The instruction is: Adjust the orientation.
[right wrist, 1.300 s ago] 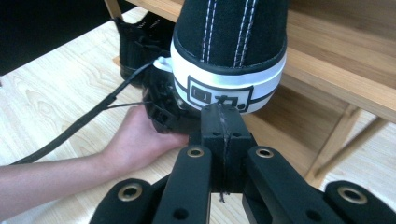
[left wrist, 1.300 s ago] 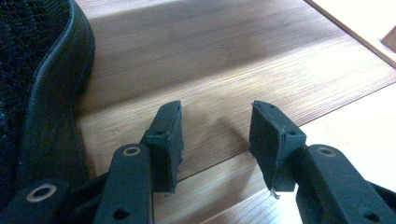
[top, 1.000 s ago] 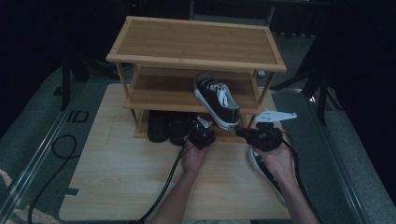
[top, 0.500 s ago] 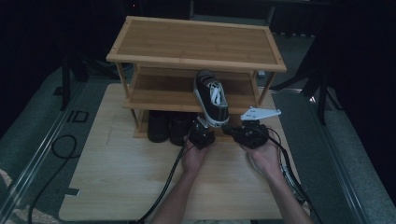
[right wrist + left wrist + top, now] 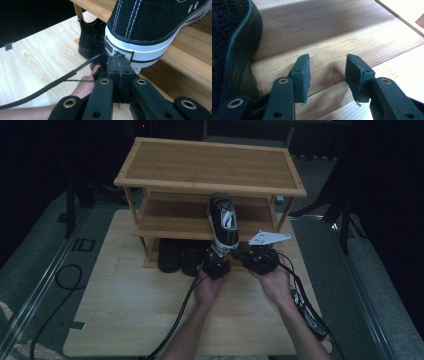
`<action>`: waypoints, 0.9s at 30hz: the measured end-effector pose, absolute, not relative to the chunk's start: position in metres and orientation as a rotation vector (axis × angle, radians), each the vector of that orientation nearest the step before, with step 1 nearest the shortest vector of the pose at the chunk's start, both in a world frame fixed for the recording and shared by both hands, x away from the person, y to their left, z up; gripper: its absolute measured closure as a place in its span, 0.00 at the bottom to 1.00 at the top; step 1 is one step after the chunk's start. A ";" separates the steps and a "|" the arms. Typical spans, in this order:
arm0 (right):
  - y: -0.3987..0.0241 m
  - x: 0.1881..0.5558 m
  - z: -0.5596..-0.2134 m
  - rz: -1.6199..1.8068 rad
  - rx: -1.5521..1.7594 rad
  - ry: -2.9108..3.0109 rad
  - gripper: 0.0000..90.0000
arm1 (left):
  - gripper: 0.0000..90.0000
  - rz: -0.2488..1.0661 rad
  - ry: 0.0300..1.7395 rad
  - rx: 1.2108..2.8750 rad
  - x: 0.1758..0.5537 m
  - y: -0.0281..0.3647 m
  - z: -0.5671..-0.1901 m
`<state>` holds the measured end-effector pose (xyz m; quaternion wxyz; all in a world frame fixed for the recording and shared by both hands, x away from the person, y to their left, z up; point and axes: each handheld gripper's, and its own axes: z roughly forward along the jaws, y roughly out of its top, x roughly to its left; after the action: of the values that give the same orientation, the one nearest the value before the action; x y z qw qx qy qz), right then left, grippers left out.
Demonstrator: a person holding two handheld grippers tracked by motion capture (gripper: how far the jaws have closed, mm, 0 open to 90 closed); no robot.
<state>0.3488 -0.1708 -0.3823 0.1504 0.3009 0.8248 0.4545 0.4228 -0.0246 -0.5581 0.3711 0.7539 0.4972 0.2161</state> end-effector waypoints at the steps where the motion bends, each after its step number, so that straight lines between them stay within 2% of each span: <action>1: -0.171 0.350 -0.383 1.309 0.865 2.367 1.00 | 0.62 0.554 1.275 1.934 0.423 -0.024 -0.558; 27: -0.146 0.383 -0.388 1.321 0.879 2.332 1.00 | 0.62 0.553 1.274 1.934 0.423 -0.024 -0.558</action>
<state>0.3831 -0.1462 -0.3884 0.1598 0.3075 0.8162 0.4624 0.4229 -0.0245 -0.5581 0.3713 0.7541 0.4970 0.2156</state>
